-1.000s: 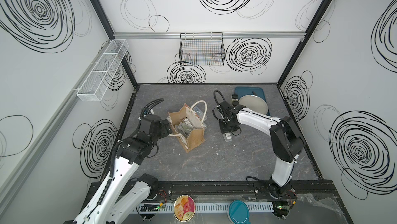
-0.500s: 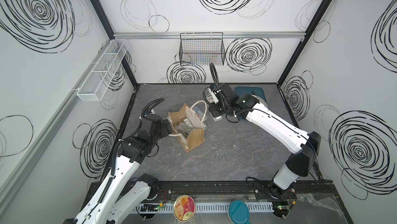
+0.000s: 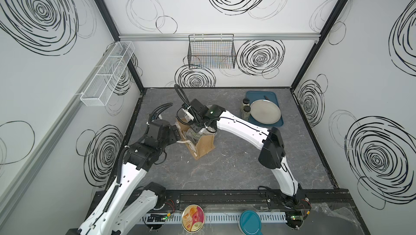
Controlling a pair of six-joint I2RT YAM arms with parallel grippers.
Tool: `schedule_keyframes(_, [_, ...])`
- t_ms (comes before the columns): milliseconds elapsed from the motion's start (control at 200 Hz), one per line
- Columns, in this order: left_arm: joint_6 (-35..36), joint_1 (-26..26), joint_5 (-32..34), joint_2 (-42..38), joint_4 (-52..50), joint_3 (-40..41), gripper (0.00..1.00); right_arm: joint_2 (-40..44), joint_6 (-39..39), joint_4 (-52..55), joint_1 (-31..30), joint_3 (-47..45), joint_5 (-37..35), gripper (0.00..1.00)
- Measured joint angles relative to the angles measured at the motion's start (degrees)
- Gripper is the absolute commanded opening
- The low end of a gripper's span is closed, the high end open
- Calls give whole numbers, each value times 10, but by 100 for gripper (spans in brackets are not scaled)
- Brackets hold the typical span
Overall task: Put the compass set into the canvas bag
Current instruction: Place the compass set in the canvas bag, then move the canvas bag to the center of the board.
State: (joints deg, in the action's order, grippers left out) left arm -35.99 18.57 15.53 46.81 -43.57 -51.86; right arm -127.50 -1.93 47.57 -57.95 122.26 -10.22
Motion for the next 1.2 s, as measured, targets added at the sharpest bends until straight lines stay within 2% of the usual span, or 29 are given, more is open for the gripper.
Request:
schedule_keyframes(130, [0, 0, 0, -1, 0, 0, 88, -25, 5, 18, 0, 0, 0, 50])
schedule_keyframes(190, [0, -1, 0, 0, 1, 1, 88, -26, 3, 22, 2, 0, 2, 59])
schedule_keyframes(385, [0, -3, -2, 2, 1, 5, 87, -23, -7, 25, 8, 0, 7, 77])
schedule_keyframes(595, [0, -3, -7, 11, 2, 5, 84, 30, -31, 35, 19, 0, 12, 79])
schedule_keyframes(781, [1, -3, -15, 25, 10, 8, 81, 119, -63, 35, 50, -8, 20, 76])
schedule_keyframes(911, [3, 0, -20, 42, 19, 9, 77, 170, -88, 15, 94, -56, 38, 72])
schedule_keyframes(1056, [7, 6, -24, 59, 30, 10, 62, 170, -112, -10, 140, -114, 78, 64])
schedule_keyframes(1201, [8, 9, -31, 70, 42, 10, 46, 135, -129, -24, 166, -134, 142, 46])
